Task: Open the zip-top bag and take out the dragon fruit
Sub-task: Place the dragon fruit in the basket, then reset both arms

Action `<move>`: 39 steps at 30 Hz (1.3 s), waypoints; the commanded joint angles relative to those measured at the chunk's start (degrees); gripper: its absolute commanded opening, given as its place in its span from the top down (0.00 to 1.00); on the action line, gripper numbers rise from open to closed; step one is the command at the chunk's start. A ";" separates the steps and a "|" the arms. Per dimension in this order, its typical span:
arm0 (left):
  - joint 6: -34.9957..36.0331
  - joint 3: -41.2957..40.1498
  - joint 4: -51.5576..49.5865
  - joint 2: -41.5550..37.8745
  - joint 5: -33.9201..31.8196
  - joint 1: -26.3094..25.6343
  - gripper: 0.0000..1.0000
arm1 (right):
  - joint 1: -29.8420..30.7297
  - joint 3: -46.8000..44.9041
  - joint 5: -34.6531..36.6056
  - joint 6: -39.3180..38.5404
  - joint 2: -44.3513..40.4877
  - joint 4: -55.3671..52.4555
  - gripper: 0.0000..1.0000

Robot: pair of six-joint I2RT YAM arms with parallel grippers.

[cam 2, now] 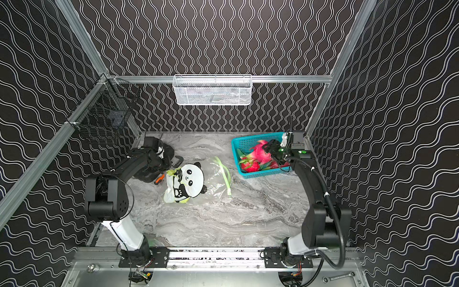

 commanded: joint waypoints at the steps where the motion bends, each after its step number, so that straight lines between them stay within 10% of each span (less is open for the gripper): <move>1: -0.31 0.74 3.66 -2.58 3.75 -0.05 0.37 | -2.12 3.63 -4.85 -1.84 6.22 4.06 0.30; 4: 0.66 3.21 2.84 -4.70 4.30 -0.15 0.01 | -3.24 7.28 -5.91 -1.79 9.81 7.82 0.01; 14: 2.58 7.44 -5.65 -17.39 -21.13 -1.42 0.01 | -13.77 -6.32 6.72 -10.36 -4.73 9.47 0.00; 20: 3.33 -9.21 1.68 -24.29 -29.28 -1.34 0.02 | -14.23 -21.29 1.69 -23.63 -13.58 22.91 0.00; 33: 18.38 -39.27 51.04 -23.01 -15.70 -1.42 0.12 | -13.97 -53.02 0.38 -29.07 -11.48 72.21 0.00; 39: 22.37 -49.39 76.52 -15.49 -11.02 -1.52 0.11 | -13.82 -54.19 1.45 -30.45 -8.64 76.61 0.00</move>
